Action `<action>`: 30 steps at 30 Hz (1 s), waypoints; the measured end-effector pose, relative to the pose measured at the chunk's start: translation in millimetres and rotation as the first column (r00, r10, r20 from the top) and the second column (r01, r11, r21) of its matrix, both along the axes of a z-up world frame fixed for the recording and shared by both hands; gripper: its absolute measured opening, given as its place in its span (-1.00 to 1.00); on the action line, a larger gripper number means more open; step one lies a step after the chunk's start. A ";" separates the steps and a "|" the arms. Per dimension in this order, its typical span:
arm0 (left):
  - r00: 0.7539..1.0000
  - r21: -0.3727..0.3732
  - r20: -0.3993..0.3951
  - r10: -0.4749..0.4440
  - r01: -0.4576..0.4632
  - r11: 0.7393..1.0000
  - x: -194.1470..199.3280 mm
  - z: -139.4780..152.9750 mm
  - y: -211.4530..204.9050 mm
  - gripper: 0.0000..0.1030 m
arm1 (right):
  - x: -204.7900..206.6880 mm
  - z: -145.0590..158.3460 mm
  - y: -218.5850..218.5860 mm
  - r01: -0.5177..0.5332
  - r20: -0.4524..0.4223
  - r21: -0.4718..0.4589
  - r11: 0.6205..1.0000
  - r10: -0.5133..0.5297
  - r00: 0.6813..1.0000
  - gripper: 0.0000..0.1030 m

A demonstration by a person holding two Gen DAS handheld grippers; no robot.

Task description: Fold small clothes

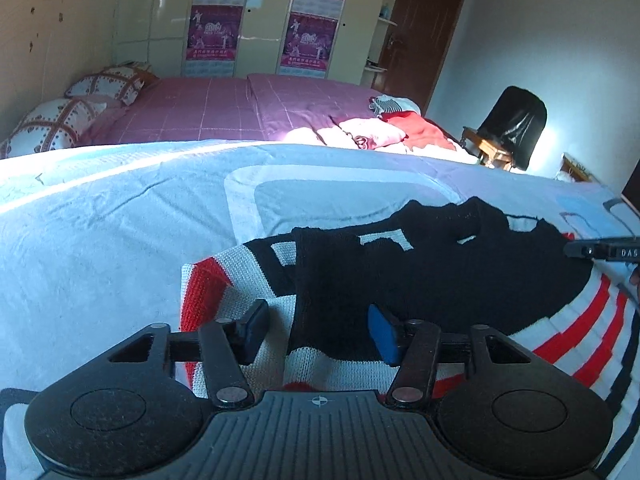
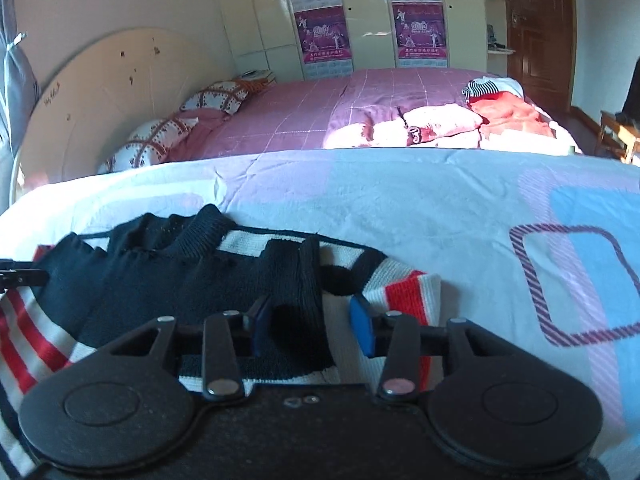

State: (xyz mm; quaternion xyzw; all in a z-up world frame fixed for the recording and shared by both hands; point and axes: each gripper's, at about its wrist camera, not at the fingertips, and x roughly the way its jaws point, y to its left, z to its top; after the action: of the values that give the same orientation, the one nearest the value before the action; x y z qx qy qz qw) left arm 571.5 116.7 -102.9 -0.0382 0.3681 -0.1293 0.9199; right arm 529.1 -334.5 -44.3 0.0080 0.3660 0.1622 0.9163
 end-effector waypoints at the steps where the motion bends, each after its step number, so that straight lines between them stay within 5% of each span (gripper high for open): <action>1: 1.000 0.006 0.007 0.002 -0.002 1.000 -1.3 0.9 -0.1 -0.24 | -0.2 0.2 3.6 -0.005 0.008 -0.019 1.000 0.005 1.000 -0.55; 4: 1.000 -0.014 0.014 0.015 -0.015 1.000 -3.4 4.9 4.4 -0.48 | -1.2 1.9 11.6 -0.015 0.034 -0.066 0.998 0.017 0.999 -0.83; 10: 0.997 -0.003 0.070 0.028 -0.028 1.000 -12.0 10.2 3.6 -0.90 | -7.4 2.6 20.3 0.008 0.098 -0.119 0.993 0.004 0.995 -0.89; 21: 0.969 -0.131 0.213 0.126 -0.100 0.986 -25.4 33.3 21.2 -0.90 | -17.2 27.0 12.0 0.094 0.249 -0.095 0.991 -0.068 0.966 -0.90; 30: 0.974 -0.140 0.090 0.210 -0.196 0.971 2.8 3.4 24.8 -0.90 | 8.6 1.1 11.6 0.158 0.178 -0.112 0.981 -0.136 0.975 -0.90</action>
State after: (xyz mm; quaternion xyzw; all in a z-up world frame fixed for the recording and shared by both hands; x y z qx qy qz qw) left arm 574.3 141.6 -99.5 -0.1287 0.3045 -0.0600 0.9419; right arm 537.7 -322.9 -43.2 -0.0363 0.2947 0.0707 0.9523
